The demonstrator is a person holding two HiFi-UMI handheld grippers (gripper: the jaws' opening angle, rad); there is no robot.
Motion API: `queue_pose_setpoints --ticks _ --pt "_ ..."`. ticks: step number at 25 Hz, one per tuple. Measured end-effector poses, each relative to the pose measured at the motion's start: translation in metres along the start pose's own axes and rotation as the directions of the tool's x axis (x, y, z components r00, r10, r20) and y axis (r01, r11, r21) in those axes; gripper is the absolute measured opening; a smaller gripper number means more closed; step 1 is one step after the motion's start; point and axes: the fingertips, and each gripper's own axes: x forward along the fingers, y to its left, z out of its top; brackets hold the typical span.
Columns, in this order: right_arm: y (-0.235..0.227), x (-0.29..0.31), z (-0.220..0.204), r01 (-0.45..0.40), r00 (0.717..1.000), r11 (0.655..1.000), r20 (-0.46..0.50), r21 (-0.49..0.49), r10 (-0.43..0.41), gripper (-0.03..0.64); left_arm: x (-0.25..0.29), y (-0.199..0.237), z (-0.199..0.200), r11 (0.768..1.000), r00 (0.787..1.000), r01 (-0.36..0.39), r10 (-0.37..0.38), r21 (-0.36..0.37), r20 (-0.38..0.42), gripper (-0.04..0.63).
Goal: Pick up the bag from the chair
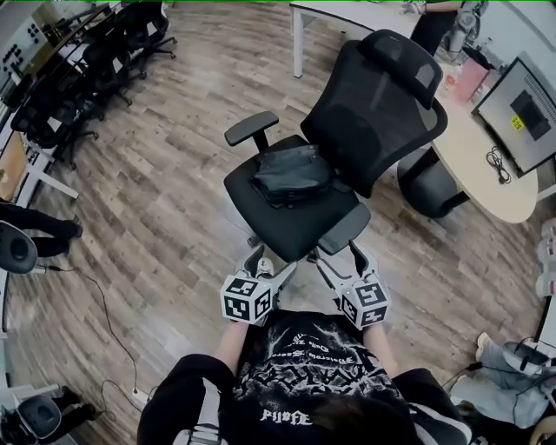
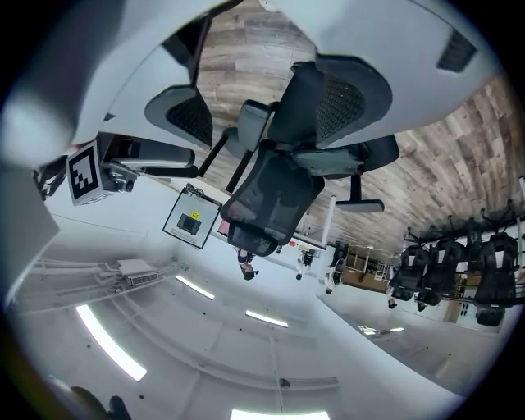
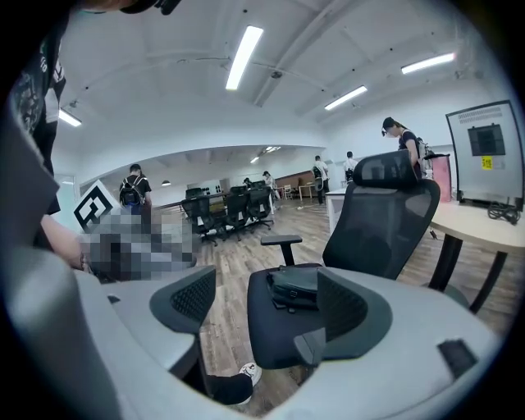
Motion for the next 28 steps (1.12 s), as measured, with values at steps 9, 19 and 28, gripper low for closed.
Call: queue_pose_setpoints --ticks 9,19,28 --pt "-0.004 0.091 0.043 0.068 0.998 0.997 -0.019 0.045 -0.067 0.385 0.05 0.067 0.072 0.991 0.991 0.121 -0.118 0.053 -0.054 0.403" --pt "-0.016 0.166 0.064 0.143 0.989 0.978 -0.046 0.155 -0.137 0.385 0.096 0.15 0.117 0.983 0.978 0.176 -0.169 0.048 -0.121 0.403" --pt "-0.033 0.21 0.074 0.114 0.993 0.954 -0.062 0.276 -0.101 0.385 0.134 0.209 0.129 0.98 0.984 0.113 -0.132 -0.161 -0.115 0.403"
